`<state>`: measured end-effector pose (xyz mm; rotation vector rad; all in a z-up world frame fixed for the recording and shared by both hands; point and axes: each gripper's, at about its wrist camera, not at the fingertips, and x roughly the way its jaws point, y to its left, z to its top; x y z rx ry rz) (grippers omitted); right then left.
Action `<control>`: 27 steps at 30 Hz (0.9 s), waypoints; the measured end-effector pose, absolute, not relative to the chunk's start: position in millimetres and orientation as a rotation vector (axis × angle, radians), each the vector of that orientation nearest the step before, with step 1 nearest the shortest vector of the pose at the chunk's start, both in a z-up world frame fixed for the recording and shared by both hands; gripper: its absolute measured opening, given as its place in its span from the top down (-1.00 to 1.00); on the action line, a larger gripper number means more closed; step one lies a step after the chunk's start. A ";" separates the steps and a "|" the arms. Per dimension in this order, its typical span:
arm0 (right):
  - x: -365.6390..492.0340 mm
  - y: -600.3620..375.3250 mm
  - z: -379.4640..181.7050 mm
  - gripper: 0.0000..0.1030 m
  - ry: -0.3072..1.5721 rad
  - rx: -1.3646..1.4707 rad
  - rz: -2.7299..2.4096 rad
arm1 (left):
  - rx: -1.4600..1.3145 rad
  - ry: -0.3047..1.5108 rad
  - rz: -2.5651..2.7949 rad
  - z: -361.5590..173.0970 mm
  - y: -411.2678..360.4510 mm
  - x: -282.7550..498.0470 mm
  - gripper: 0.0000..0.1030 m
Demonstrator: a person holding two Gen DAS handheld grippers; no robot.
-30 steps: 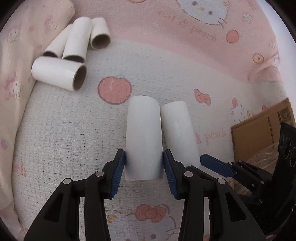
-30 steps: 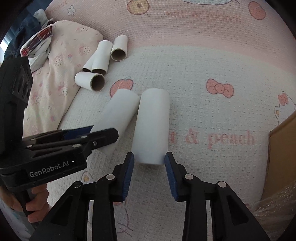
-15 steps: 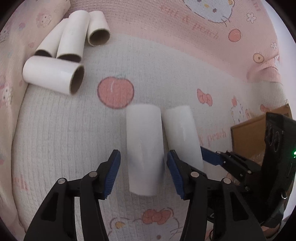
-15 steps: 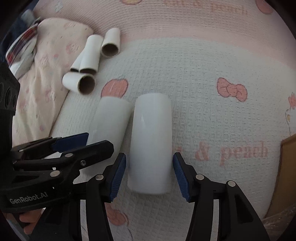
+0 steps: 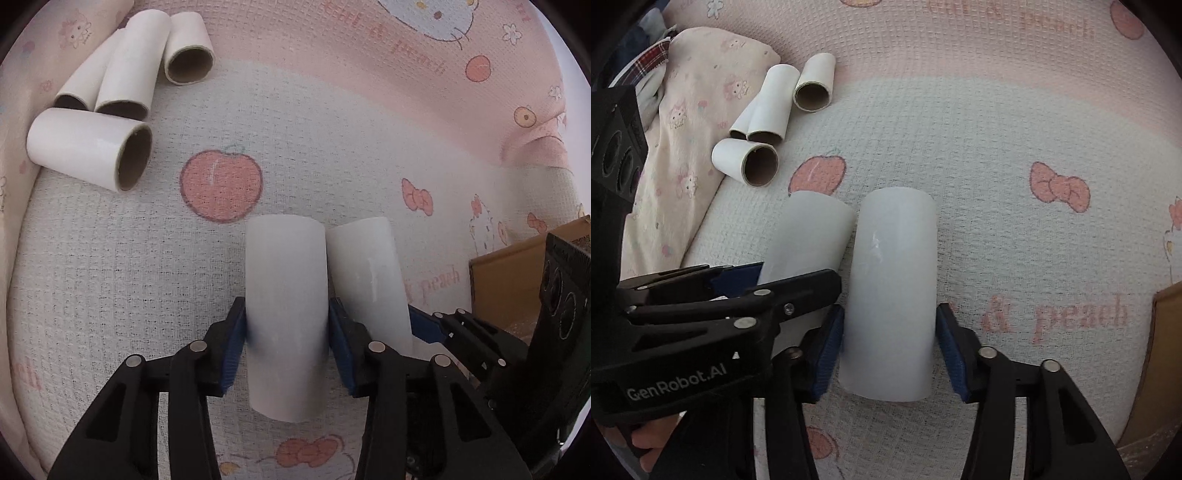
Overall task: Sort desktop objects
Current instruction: 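Close the right gripper around another white roll beside the left gripper's roll, then lift both held white rolls and carry them over to the cardboard box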
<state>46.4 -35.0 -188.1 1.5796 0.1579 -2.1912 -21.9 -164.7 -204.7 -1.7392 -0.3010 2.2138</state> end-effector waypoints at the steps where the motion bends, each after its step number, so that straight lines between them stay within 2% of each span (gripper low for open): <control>1: 47.2 -34.4 -187.8 0.16 0.164 1.575 -2.187 | -1.737 -0.305 2.213 -204.9 -165.3 -20.9 0.10; 15: 60.6 -16.1 -165.6 0.18 0.082 1.599 -2.160 | -1.669 -0.404 2.262 -185.0 -180.8 8.0 0.10; 27: 76.7 -6.5 -114.7 0.23 0.074 1.469 -2.207 | -1.477 -0.310 2.308 -121.3 -157.9 18.5 0.10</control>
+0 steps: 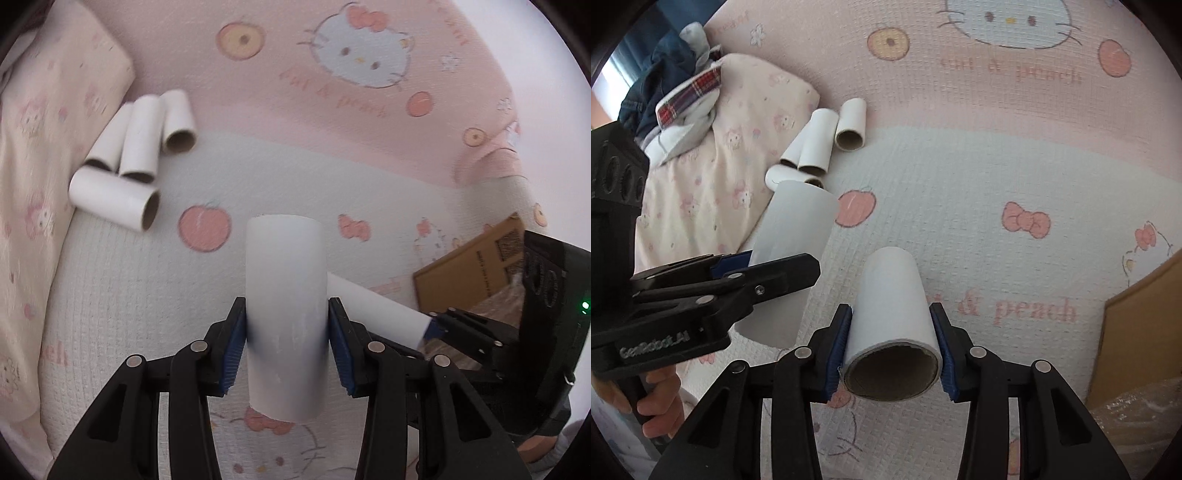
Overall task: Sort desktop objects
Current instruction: 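Lift both held white rolls and carry them over to the cardboard box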
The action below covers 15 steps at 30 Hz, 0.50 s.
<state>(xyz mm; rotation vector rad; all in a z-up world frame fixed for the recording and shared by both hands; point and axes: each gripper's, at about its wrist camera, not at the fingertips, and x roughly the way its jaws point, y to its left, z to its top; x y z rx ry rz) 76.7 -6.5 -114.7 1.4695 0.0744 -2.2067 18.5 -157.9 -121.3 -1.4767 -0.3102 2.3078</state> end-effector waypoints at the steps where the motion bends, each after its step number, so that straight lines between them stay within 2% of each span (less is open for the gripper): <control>1: 76.2 -3.5 -112.7 0.23 0.061 1.468 -2.212 | -1.467 -0.306 2.305 -118.8 -155.4 19.8 0.10; 9: 73.5 15.2 -85.2 0.23 -0.020 1.435 -2.290 | -1.431 -0.317 2.307 -102.6 -148.8 20.5 0.10; 15: 72.6 21.6 -58.4 0.23 -0.025 1.373 -2.355 | -1.342 -0.319 2.324 -70.3 -148.0 17.3 0.10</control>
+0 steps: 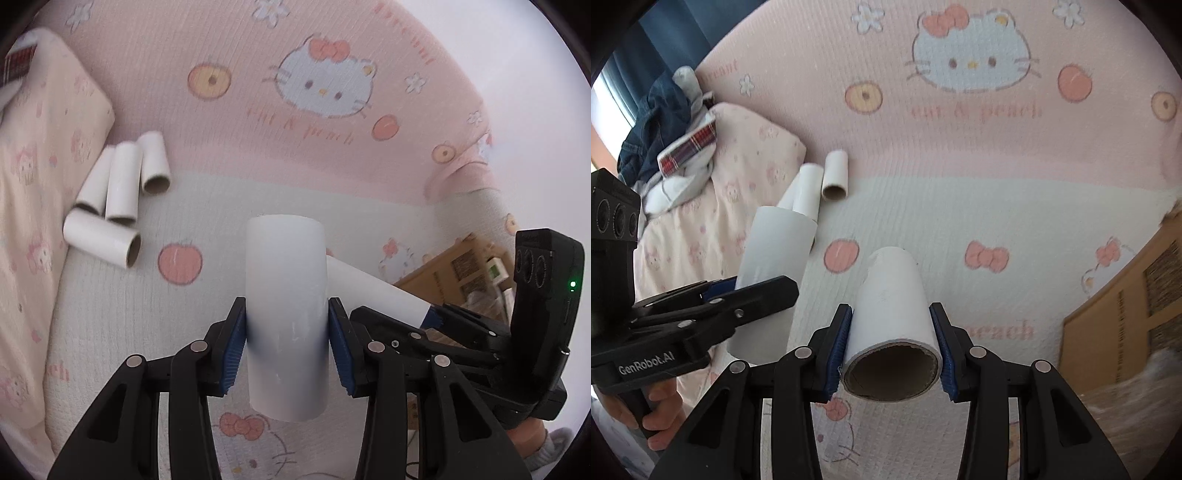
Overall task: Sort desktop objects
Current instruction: 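Lift both held white rolls and carry them over to the cardboard box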
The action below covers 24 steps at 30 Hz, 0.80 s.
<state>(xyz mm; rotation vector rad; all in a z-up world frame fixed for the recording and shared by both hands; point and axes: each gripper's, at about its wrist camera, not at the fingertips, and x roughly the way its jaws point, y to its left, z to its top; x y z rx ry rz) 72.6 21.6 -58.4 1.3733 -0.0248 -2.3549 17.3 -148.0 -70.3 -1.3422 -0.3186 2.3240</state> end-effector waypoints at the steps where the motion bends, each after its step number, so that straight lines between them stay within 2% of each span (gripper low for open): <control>1: 72.3 23.6 -53.8 0.23 -0.039 1.363 -2.360 | -1.327 -0.310 2.331 -64.8 -146.7 17.1 0.10; 5: 69.1 30.2 -36.3 0.23 -0.123 1.338 -2.361 | -1.271 -0.281 2.340 -47.0 -140.3 16.2 0.10; 11: 74.9 41.8 -5.6 0.23 -0.078 1.279 -2.457 | -1.185 -0.183 2.335 -23.9 -118.5 14.7 0.10; 24: 107.4 124.9 66.9 0.23 -0.238 1.125 -2.721 | -0.989 -0.040 2.191 26.9 -30.2 22.9 0.10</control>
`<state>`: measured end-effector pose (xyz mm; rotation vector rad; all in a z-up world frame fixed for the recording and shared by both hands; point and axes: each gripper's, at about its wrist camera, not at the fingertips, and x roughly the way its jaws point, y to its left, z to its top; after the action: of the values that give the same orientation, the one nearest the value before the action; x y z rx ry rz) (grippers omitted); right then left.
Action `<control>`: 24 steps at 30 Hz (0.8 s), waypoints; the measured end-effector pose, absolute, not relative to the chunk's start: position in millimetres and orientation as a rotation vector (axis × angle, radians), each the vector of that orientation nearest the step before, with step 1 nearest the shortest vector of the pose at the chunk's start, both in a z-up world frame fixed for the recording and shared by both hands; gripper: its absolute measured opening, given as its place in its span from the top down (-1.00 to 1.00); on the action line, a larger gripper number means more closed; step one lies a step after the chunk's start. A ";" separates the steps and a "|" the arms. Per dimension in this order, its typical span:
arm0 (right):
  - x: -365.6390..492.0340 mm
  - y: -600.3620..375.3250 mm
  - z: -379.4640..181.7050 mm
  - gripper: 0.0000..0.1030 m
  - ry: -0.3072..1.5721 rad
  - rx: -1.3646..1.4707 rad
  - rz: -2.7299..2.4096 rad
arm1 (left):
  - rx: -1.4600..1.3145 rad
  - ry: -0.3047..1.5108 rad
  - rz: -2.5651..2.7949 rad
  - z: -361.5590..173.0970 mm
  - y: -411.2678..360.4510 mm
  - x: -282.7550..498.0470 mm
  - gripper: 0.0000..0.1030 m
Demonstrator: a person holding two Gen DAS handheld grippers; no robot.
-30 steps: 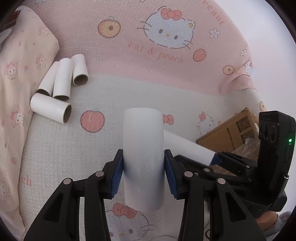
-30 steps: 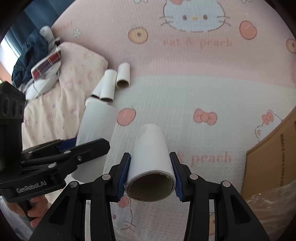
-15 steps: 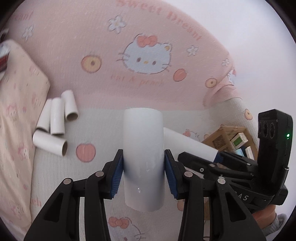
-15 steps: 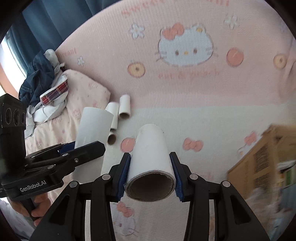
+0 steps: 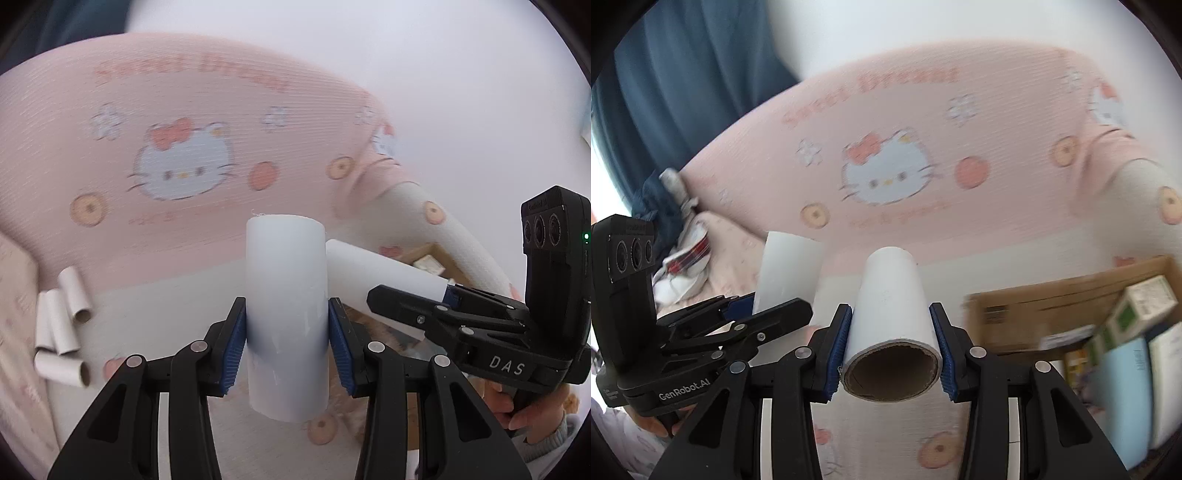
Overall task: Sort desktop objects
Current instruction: 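Lift both held white rolls and carry them over to the cardboard box, then lower the right gripper's roll into the box and open the right gripper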
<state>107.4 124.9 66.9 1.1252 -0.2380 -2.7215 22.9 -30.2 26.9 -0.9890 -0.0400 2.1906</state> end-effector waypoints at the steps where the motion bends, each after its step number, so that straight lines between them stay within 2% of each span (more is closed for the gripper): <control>1: 110.0 132.4 69.3 0.23 -0.255 1.123 -2.736 | -0.988 -0.034 2.178 28.6 -22.2 23.2 0.10; 16: 155.4 254.0 69.0 0.23 -0.498 1.101 -2.879 | -0.967 0.132 2.029 30.4 99.3 39.3 0.10; 24: 162.0 283.5 52.1 0.23 -0.488 1.234 -2.899 | -0.954 0.256 1.889 17.5 147.8 56.0 0.10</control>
<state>162.0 283.5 52.1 1.2342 -0.4884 -2.8986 56.0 147.8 17.5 -0.9536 0.2557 1.8886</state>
